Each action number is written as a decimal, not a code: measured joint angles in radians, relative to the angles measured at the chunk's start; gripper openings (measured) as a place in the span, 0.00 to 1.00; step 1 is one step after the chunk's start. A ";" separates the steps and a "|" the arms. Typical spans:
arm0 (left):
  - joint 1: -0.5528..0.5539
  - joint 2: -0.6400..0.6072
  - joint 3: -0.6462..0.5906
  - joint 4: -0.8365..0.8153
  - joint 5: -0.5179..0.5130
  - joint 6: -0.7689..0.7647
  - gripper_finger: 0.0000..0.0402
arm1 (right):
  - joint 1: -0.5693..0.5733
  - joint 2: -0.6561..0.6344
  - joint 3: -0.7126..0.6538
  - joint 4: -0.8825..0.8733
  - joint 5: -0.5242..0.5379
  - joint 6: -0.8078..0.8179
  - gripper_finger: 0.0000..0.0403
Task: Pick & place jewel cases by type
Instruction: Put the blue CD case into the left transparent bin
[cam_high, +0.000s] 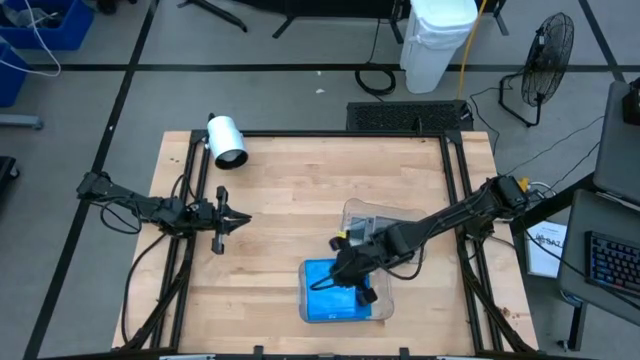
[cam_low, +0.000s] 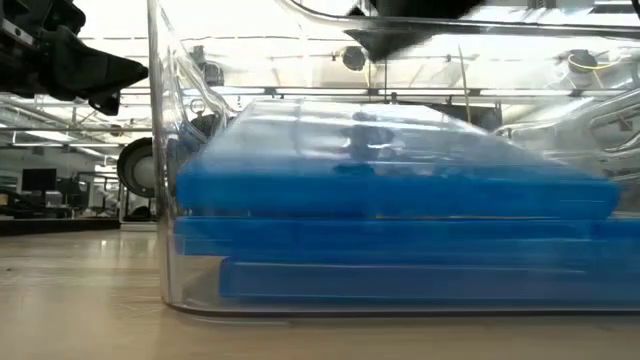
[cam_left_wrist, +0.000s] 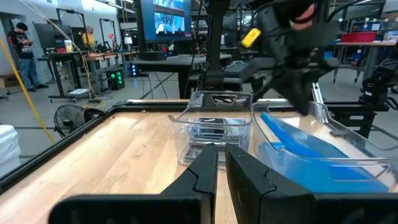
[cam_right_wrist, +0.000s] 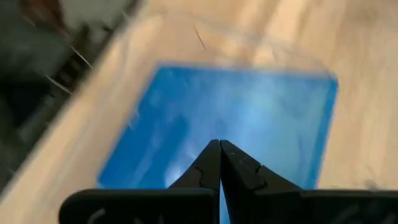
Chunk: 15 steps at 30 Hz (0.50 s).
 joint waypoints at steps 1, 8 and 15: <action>0.000 0.000 0.000 -0.001 0.000 0.000 0.09 | -0.002 0.000 0.000 0.036 -0.023 -0.010 0.00; 0.000 0.000 0.000 -0.001 0.000 0.000 0.09 | 0.007 -0.026 0.000 0.013 -0.030 -0.033 0.00; 0.000 0.000 0.000 -0.001 0.000 0.000 0.09 | 0.022 -0.104 0.001 -0.405 0.417 0.140 0.00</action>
